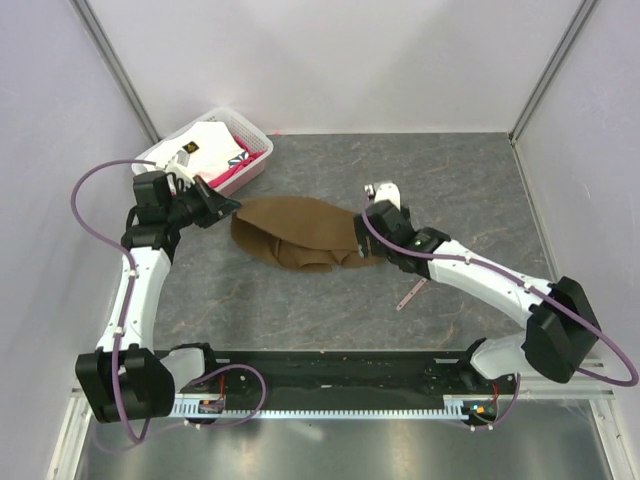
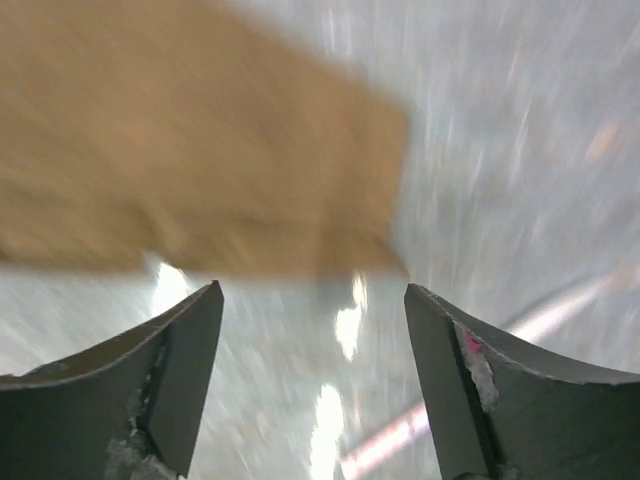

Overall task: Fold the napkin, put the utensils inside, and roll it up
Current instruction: Flatten the napkin out

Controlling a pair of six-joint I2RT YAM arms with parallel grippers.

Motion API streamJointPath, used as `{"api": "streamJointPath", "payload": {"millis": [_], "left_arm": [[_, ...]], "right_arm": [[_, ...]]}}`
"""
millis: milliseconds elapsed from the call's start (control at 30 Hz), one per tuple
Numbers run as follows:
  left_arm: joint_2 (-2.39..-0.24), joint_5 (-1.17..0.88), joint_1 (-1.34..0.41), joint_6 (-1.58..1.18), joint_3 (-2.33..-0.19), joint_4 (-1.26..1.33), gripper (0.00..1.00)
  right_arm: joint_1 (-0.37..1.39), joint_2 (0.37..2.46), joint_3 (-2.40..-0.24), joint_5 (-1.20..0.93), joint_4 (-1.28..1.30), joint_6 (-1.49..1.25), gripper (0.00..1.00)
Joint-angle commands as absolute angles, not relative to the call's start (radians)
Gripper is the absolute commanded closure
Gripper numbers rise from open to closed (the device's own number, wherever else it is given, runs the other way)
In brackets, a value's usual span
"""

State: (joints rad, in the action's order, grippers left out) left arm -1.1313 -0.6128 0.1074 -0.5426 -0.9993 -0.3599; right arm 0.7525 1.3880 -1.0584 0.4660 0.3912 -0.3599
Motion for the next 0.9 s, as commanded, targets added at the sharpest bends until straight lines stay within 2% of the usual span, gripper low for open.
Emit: {"api": "streamJointPath", "payload": {"millis": [0, 133, 200, 333, 433, 600, 867], "left_arm": [[-1.121, -0.626, 0.114, -0.469, -0.979, -0.337, 0.98], [-1.134, -0.600, 0.112, -0.445, -0.962, -0.337, 0.98], [-1.141, -0.588, 0.114, -0.440, -0.956, -0.334, 0.98], [-1.149, -0.580, 0.112, -0.420, -0.943, -0.336, 0.98], [-1.149, -0.571, 0.114, -0.408, -0.937, -0.334, 0.98], [-1.152, -0.560, 0.112, -0.397, -0.930, -0.337, 0.98], [-1.161, -0.564, 0.113, -0.397, -0.936, -0.337, 0.98]], "right_arm": [[0.726, 1.345, -0.947, 0.387, 0.428, -0.472, 0.16], [0.637, 1.330, -0.870, 0.339, 0.413, -0.482, 0.16], [0.580, 1.330, -0.838, 0.213, 0.347, -0.483, 0.18], [0.502, 1.373, -0.844, 0.103, 0.236, -0.497, 0.21], [0.486, 1.452, -0.885, 0.054, 0.186, -0.495, 0.30], [0.465, 1.584, -0.940, 0.031, 0.176, -0.483, 0.36], [0.448, 1.629, -0.928, 0.055, 0.170, -0.454, 0.42]]}}
